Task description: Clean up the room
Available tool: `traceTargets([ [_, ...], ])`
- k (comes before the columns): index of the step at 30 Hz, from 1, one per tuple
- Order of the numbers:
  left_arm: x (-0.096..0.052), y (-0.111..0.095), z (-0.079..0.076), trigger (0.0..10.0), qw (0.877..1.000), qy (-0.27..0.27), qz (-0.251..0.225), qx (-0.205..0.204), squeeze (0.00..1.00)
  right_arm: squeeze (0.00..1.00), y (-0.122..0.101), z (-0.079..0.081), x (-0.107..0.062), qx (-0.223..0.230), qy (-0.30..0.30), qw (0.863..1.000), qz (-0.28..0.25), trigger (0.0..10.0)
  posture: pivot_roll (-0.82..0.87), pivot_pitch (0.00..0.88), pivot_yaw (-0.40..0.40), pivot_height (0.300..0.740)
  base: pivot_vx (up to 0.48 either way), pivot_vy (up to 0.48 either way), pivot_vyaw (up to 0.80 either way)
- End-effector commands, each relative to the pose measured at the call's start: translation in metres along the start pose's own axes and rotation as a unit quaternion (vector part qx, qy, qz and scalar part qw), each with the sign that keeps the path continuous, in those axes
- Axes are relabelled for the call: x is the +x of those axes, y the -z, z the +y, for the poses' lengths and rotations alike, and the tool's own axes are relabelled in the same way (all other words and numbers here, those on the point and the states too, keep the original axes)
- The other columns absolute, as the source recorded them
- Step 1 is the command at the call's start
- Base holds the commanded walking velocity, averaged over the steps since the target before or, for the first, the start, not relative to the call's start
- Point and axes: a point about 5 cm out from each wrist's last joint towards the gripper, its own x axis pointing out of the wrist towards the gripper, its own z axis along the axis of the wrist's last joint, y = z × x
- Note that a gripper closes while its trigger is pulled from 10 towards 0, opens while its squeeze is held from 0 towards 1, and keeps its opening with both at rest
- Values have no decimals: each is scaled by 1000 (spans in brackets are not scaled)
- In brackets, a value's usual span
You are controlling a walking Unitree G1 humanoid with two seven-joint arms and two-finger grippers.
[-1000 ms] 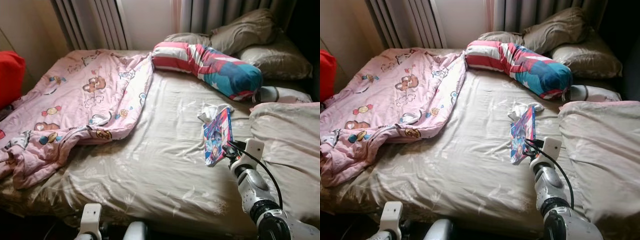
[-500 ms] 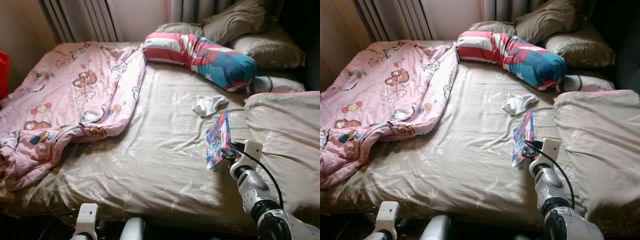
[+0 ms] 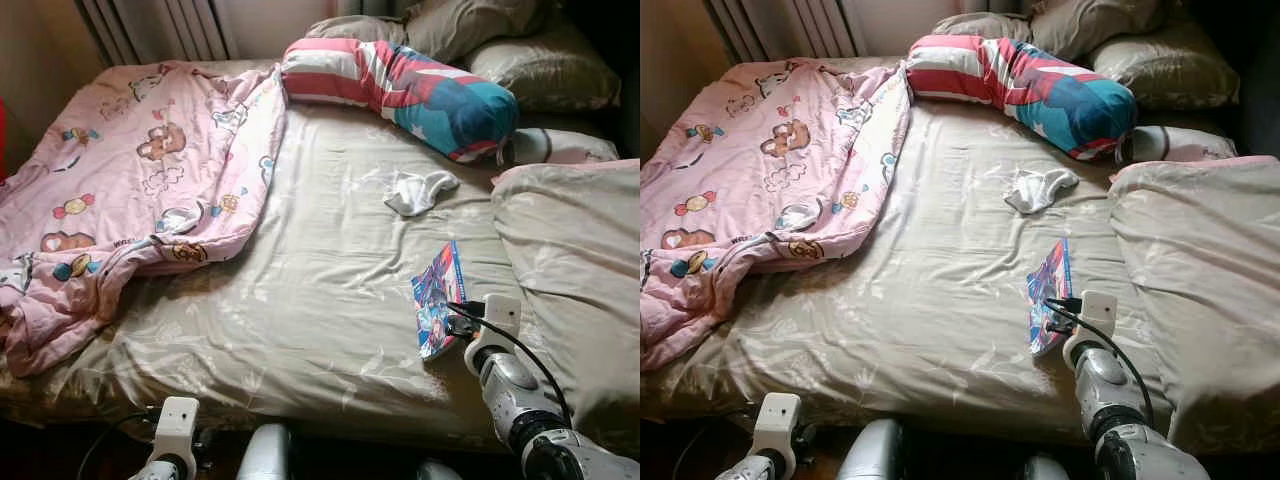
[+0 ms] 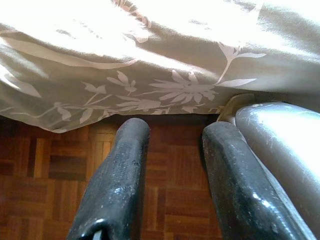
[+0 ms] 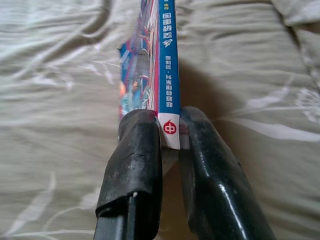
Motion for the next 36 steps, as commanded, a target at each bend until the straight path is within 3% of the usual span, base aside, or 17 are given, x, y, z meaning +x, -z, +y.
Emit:
traceTargets([
  [1, -4, 7, 2, 10000, 1000, -2, 7, 0, 0, 0, 5, -4, -2, -14, 12, 1000, 6, 10000, 74, 194, 92, 652, 0, 0, 0],
  [9, -3, 4, 3, 10000, 1000, 1, 2, 3, 0, 27, 3, -10, -2, -15, 23, 1000, -2, 10000, 69, 193, 95, 652, 0, 0, 0],
  [10, -2, 3, 3, 10000, 1000, 2, 2, 3, 0, 329, 2, -10, -2, -15, 24, 1000, -3, 10000, 69, 193, 95, 652, 0, 0, 0],
  [11, -2, 3, 3, 10000, 1000, 2, 2, 3, 0, 431, 2, -11, -2, -15, 25, 1000, -4, 10000, 69, 192, 96, 652, 0, 0, 0],
  [12, -2, 3, 2, 10000, 1000, 2, 1, 3, 0, 631, 0, -12, -2, -15, 29, 999, -8, 10000, 69, 192, 96, 652, 0, 0, 0],
  [13, -2, 3, 2, 10000, 1000, 2, 1, 3, 0, 741, -2, -13, -2, -15, 32, 999, -11, 10000, 69, 192, 96, 652, 0, 0, 0],
  [14, -2, 3, 2, 10000, 1000, 3, 1, 3, 0, 796, -3, -14, -2, -15, 36, 999, -14, 10000, 70, 190, 96, 652, 0, 0, 0],
  [18, -2, 2, 1, 10000, 1000, 3, 0, 3, 0, 859, -10, -19, -2, -13, 51, 998, -26, 10000, 69, 189, 95, 652, 0, 0, 0],
  [26, -2, 2, 0, 10000, 1000, 5, -2, 2, 0, 812, -10, -25, -3, -15, 69, 997, -27, 10000, 66, 189, 96, 652, 0, 0, 0],
  [27, -2, 3, -1, 10000, 1000, 6, -2, 2, 0, 643, -7, -28, -4, -14, 80, 996, -25, 10000, 65, 189, 95, 652, 0, 0, 0],
  [29, -2, 3, -1, 10000, 1000, 7, -2, 2, 0, 643, -6, -29, -5, -13, 88, 996, -24, 10000, 65, 189, 95, 652, 0, 0, 0],
  [30, -2, 3, -1, 10000, 1000, 7, -2, 2, 0, 59, -4, -31, -5, -9, 93, 995, -25, 10000, 63, 189, 94, 652, 0, 0, 0],
  [31, -2, 3, -1, 10000, 1000, 7, -1, 2, 0, 0, -3, -31, -6, -8, 95, 995, -25, 10000, 63, 189, 94, 652, 0, 0, 0],
  [33, -2, 3, -2, 10000, 1000, 7, -1, 1, 0, 0, 0, -29, -6, -7, 89, 996, -26, 10000, 56, 187, 91, 652, 0, 0, 0],
  [36, -2, 3, -3, 10000, 1000, 7, -1, -1, 0, 0, 14, -19, -9, -41, 62, 997, -16, 10000, 50, 183, 85, 652, 0, 0, 0],
])
